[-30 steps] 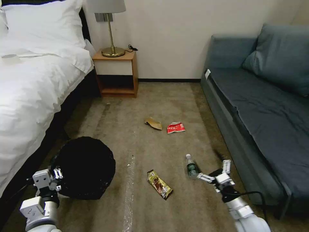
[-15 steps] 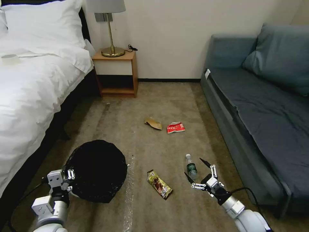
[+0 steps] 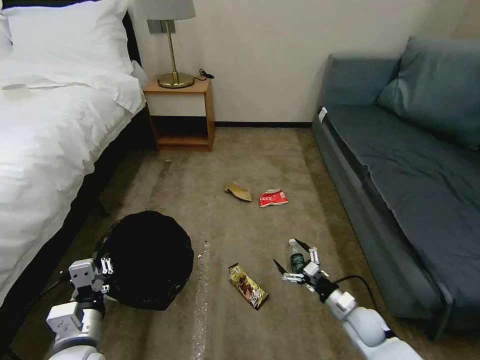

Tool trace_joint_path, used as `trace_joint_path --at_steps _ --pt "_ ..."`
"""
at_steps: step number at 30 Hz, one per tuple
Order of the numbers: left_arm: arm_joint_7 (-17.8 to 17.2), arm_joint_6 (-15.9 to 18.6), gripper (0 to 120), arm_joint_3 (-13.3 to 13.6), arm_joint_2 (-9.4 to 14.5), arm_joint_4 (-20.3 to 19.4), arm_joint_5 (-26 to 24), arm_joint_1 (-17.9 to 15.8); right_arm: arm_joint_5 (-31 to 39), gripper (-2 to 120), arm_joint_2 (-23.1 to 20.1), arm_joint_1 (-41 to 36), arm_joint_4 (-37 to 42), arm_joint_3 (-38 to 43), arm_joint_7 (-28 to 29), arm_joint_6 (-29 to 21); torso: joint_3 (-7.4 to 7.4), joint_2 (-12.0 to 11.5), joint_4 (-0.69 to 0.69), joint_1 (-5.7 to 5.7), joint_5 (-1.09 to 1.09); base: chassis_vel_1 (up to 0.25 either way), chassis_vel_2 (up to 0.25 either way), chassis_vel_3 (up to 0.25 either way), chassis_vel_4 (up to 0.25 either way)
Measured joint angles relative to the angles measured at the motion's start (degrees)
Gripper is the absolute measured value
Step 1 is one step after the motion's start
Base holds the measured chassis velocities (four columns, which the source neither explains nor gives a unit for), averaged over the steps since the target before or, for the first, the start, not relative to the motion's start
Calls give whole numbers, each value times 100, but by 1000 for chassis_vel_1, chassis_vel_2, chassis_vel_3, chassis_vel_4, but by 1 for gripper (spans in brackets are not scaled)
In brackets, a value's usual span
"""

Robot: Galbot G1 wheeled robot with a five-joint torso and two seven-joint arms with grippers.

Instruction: Pick up the trash bin, then pick up the garbage on the floor and place it into the trash bin.

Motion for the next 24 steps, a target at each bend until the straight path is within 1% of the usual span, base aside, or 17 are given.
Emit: trace_joint_path --at_steps 1,2,4,5,6,7,8,10,14,16,18,20,24 --pt "-21 -9 6 -5 -22 8 7 5 -15 100 129 32 -49 -24 -1 9 0 0 0 0 -1 0 0 0 0" --pt "-21 -9 6 -5 -22 8 7 5 -15 100 129 32 -49 -24 -1 9 0 0 0 0 -1 0 0 0 0" --pt "-48 -54 6 -3 -54 33 40 14 -95 100 347 103 -188 -100 -5 21 0 0 -1 0 -2 0 0 0 0" --pt "-48 -54 6 -3 -54 33 40 14 -95 100 347 103 -188 -100 -5 21 0 0 -1 0 -2 0 0 0 0" --pt "-56 -95 6 3 -80 73 44 16 -212 100 563 224 -426 -133 3 47 0 0 -1 0 -2 0 0 0 0" --pt "-57 -114 6 5 -84 104 44 20 -262 100 665 299 -576 -132 17 65 0 0 -1 0 -2 0 0 0 0" --pt "-57 -114 6 5 -84 104 44 20 -262 100 665 299 -576 -132 17 65 0 0 -1 0 -2 0 0 0 0" --pt "-53 -163 6 -1 -84 140 34 83 -317 100 821 498 -882 -35 112 55 0 0 -1 0 -1 0 0 0 0" --pt "-45 -188 6 -18 -82 138 19 140 -277 100 839 634 -1043 27 248 -58 1 0 0 0 -1 0 0 0 0" --pt "-35 -217 6 -38 -80 118 6 187 -71 100 824 766 -1224 52 368 -256 0 0 -1 0 -2 0 0 0 0" --pt "-35 -220 6 -42 -82 114 4 192 -23 100 822 785 -1255 52 383 -289 0 0 -1 0 -1 0 0 0 0" --pt "-34 -248 6 -52 -103 101 -10 218 505 100 850 923 -1563 -49 477 -579 0 0 -1 0 -1 0 0 0 0" --pt "-34 -257 6 -49 -126 131 0 197 779 100 929 1039 -1821 -136 520 -740 0 0 -1 0 0 0 0 0 0"
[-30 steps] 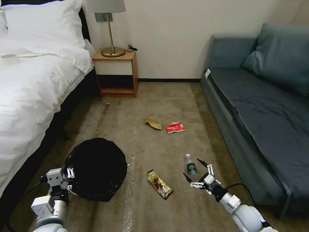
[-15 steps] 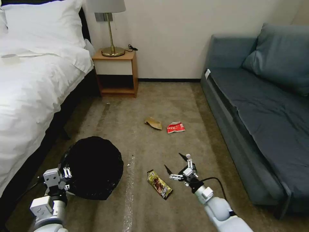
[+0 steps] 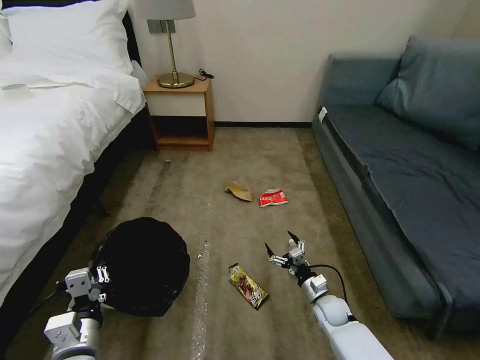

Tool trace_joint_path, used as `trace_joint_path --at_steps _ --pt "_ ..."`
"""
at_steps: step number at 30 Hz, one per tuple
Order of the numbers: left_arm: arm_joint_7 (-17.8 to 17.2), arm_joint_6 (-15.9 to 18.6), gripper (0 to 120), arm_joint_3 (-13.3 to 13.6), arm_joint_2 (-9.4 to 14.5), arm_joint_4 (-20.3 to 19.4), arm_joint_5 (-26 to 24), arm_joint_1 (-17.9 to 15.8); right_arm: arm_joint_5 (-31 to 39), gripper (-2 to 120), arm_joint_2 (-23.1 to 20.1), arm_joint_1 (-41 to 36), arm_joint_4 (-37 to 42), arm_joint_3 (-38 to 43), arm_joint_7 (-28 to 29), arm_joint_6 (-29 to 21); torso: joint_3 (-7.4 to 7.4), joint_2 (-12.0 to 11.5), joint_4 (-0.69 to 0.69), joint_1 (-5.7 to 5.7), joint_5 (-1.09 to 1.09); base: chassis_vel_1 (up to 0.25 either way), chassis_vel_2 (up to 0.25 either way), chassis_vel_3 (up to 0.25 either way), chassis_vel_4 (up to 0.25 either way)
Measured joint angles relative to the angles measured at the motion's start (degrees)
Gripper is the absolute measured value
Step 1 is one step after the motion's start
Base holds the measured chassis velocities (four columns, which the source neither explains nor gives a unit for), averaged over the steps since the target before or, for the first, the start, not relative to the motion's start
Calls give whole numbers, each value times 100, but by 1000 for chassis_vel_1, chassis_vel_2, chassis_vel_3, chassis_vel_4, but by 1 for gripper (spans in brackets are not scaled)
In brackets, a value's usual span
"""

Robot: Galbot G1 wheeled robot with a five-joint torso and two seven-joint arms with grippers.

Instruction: Pick up the trash bin, then pick up the garbage on the floor and place it into the trash bin.

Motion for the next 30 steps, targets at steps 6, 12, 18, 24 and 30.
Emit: trace_joint_path --at_steps 6,12,18,24,30 --pt "6 -21 6 5 -19 69 4 -9 146 100 183 376 -755 -15 82 -187 0 0 0 0 0 0 0 0 0" --pt "6 -38 6 -19 -12 163 -22 -47 374 100 145 545 -1068 15 257 -418 0 0 1 0 0 0 0 0 0" --pt "5 -67 6 -10 -21 282 -22 -127 790 100 -110 498 -952 -76 358 -670 0 0 0 0 -2 0 0 0 0" --pt "0 -81 6 11 -49 356 3 -200 979 100 -230 416 -811 -222 299 -767 0 0 0 0 -1 0 0 0 0" --pt "-4 -85 6 12 -62 376 8 -212 985 100 -211 398 -871 -286 208 -771 0 0 0 0 -1 0 0 0 0"
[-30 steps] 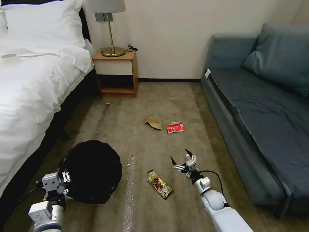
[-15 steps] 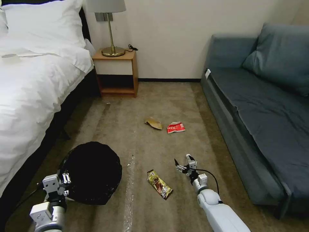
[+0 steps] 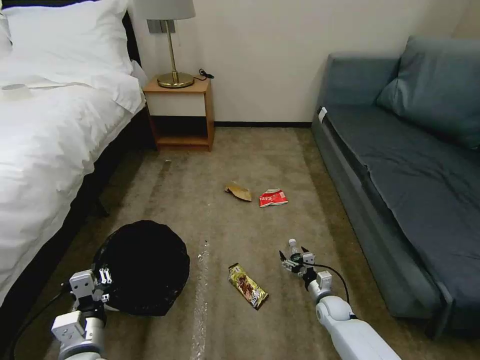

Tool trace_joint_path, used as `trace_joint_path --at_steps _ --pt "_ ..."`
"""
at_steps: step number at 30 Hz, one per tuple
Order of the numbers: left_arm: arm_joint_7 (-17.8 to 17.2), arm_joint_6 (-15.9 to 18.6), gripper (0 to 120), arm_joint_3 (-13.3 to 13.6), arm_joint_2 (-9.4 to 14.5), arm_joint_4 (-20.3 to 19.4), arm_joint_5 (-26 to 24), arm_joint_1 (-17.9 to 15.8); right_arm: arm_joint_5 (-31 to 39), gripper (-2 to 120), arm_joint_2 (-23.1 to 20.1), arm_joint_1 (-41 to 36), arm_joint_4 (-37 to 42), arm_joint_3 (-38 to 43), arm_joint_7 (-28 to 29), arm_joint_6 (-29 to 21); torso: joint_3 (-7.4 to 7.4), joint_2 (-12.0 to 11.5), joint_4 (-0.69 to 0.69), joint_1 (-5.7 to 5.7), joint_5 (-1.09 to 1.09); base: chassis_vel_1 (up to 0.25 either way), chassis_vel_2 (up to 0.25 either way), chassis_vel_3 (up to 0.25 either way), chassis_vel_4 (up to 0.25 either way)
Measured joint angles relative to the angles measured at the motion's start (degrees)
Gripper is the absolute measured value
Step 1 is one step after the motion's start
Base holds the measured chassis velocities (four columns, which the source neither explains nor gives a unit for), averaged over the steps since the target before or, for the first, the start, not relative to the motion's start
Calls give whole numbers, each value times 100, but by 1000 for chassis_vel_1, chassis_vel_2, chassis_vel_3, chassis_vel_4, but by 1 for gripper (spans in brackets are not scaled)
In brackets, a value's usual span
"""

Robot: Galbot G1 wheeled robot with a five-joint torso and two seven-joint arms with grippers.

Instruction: Pick up the trash bin, then pick up the garbage on the floor and place it into the trash bin.

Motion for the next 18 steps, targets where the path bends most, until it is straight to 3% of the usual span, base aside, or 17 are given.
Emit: trace_joint_path --at_steps 11,18 --pt "2 -82 6 -8 -9 61 2 39 -189 100 61 -12 -392 -18 -228 59 0 0 0 0 0 0 0 0 0" --pt "9 -169 6 -17 -23 113 -4 59 -584 100 314 332 -1159 295 -429 282 0 0 0 0 -1 0 0 0 0"
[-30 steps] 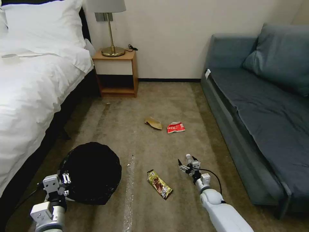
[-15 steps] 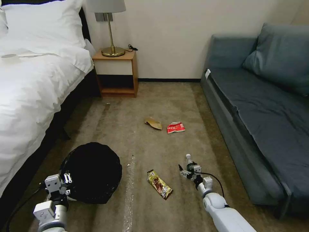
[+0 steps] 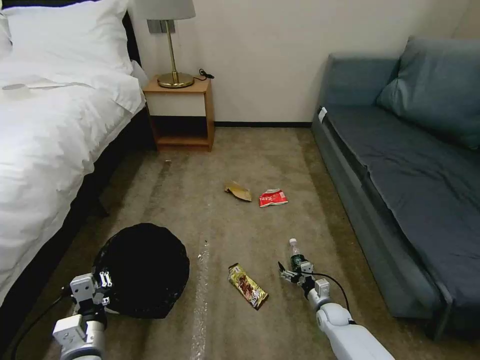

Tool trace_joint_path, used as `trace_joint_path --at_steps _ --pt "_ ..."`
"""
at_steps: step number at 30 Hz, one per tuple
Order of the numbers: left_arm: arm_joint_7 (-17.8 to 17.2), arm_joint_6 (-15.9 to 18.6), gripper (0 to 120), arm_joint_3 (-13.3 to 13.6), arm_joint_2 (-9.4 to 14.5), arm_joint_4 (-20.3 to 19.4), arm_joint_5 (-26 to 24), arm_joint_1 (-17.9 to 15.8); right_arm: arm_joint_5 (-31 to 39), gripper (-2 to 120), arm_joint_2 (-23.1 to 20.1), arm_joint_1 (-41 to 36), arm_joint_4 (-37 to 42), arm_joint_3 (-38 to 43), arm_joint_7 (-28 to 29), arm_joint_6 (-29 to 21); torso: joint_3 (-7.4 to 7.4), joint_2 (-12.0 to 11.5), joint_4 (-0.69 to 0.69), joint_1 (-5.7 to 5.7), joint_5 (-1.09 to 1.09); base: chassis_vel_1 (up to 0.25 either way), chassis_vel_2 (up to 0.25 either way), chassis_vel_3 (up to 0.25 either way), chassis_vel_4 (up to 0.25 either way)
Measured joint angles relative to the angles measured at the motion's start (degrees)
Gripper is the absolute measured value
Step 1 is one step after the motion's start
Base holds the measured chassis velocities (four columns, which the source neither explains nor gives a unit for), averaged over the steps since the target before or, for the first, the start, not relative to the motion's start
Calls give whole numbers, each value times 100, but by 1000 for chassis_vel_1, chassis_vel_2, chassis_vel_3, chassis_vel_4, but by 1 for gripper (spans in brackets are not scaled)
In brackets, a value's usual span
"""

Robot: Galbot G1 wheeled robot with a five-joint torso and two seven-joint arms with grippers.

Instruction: Pick up the trash bin, then pick up the garbage on the floor and place it into the trash bin.

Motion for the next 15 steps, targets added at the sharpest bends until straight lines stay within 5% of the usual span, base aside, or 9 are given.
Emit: trace_joint_path --at_steps 9,15 --pt "-2 -42 6 -49 34 38 -67 10 -290 99 106 230 -503 195 -125 155 0 0 -1 0 0 0 0 0 0" --pt "-7 -74 6 -53 29 88 -77 2 -433 87 139 314 -722 280 -196 312 1 0 2 0 6 0 0 0 0"
